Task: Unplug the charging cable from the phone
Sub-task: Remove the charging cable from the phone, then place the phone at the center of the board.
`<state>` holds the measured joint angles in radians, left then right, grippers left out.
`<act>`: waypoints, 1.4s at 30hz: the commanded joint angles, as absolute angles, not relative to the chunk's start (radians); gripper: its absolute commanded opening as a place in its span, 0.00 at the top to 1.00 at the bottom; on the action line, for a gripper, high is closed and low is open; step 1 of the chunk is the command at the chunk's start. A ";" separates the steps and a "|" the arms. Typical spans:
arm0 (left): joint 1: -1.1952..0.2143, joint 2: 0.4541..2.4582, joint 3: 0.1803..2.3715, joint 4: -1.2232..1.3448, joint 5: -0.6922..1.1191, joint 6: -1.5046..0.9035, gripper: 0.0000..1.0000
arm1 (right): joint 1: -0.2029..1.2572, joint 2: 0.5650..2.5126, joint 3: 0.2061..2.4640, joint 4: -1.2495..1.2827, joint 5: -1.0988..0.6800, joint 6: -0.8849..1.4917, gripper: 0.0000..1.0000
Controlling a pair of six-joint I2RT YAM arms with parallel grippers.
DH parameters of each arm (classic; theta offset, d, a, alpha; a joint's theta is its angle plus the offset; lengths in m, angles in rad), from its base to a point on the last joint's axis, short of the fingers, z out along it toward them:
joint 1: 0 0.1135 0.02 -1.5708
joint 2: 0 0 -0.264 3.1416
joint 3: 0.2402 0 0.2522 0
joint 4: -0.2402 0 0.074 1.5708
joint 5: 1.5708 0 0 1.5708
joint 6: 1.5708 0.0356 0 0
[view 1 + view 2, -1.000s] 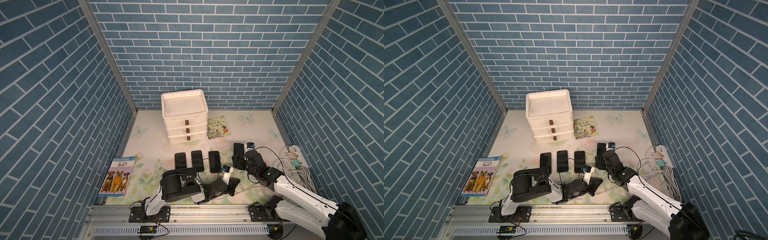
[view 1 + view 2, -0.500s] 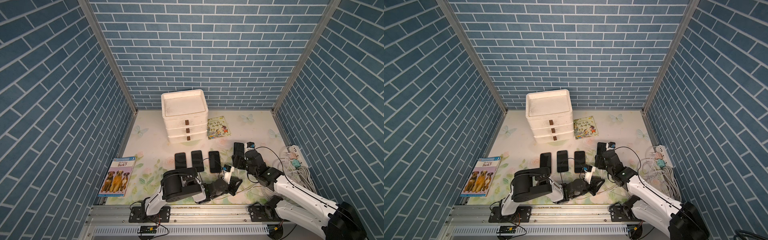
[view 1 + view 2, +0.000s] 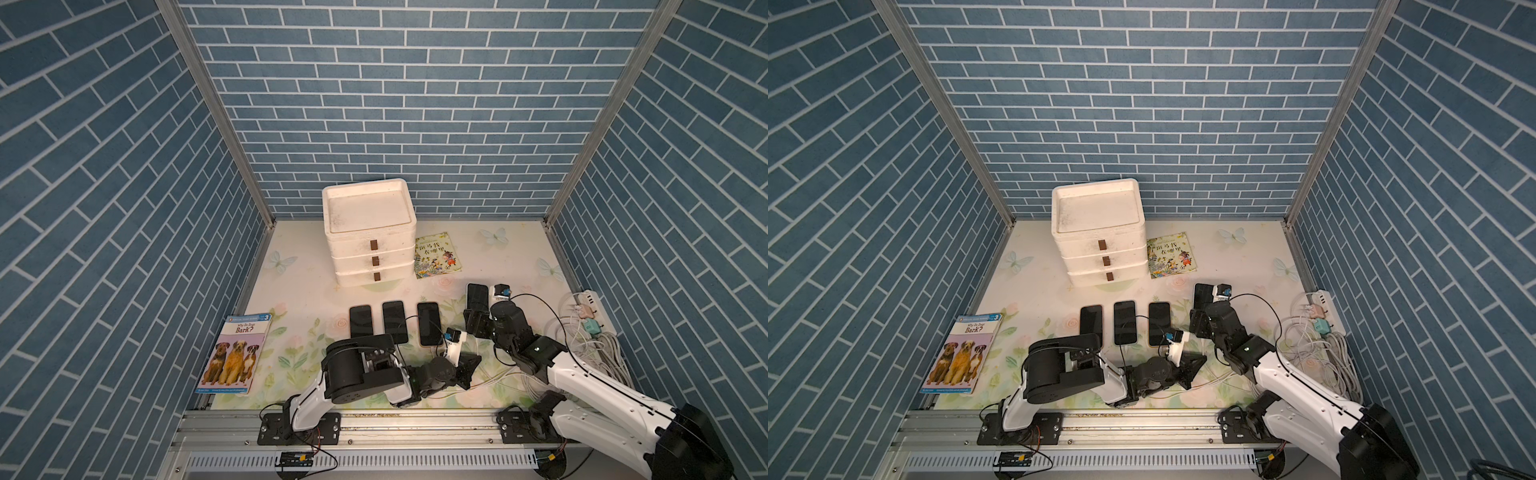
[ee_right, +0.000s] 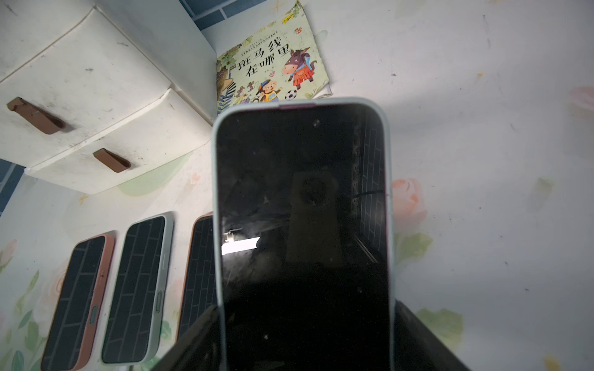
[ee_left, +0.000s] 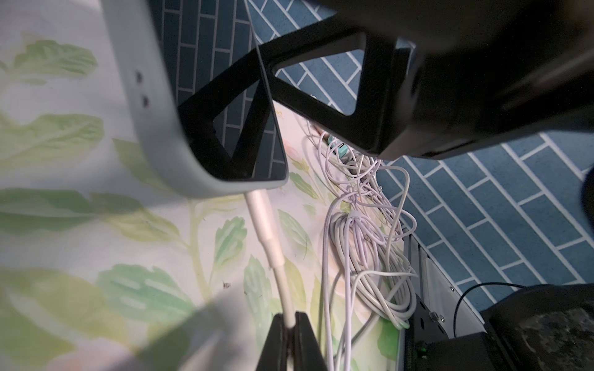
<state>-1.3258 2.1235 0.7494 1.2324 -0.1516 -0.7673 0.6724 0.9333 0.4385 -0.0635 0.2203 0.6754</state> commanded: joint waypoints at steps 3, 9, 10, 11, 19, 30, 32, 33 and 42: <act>-1.325 2.143 0.735 1.256 -0.163 -0.759 1.00 | 0.677 0.914 0.471 0.081 0.300 0.640 1.00; -1.327 2.144 0.724 1.275 -0.165 -0.756 1.00 | 0.676 0.991 0.540 0.092 0.304 0.612 1.00; -1.327 2.143 0.721 1.281 -0.167 -0.755 1.00 | 0.675 0.997 0.542 0.098 0.307 0.606 1.00; -1.328 2.142 0.718 1.286 -0.169 -0.754 1.00 | 0.675 1.004 0.543 0.104 0.309 0.601 1.00; -1.328 2.062 0.645 1.329 -0.222 -0.727 0.71 | 0.668 1.058 0.605 -0.020 0.381 0.600 1.00; -1.328 1.655 0.482 1.074 -0.338 -0.610 0.25 | 0.619 1.322 0.693 -0.246 0.338 0.623 1.00; -1.327 1.568 0.484 0.977 -0.391 -0.585 0.25 | 0.614 1.363 0.705 -0.245 0.303 0.621 1.00; -1.327 1.523 0.484 0.935 -0.424 -0.572 0.24 | 0.615 1.384 0.710 -0.243 0.284 0.617 1.00; -1.323 1.262 0.480 0.634 -0.765 -0.552 0.14 | 0.622 1.411 0.717 -0.238 0.178 0.601 1.00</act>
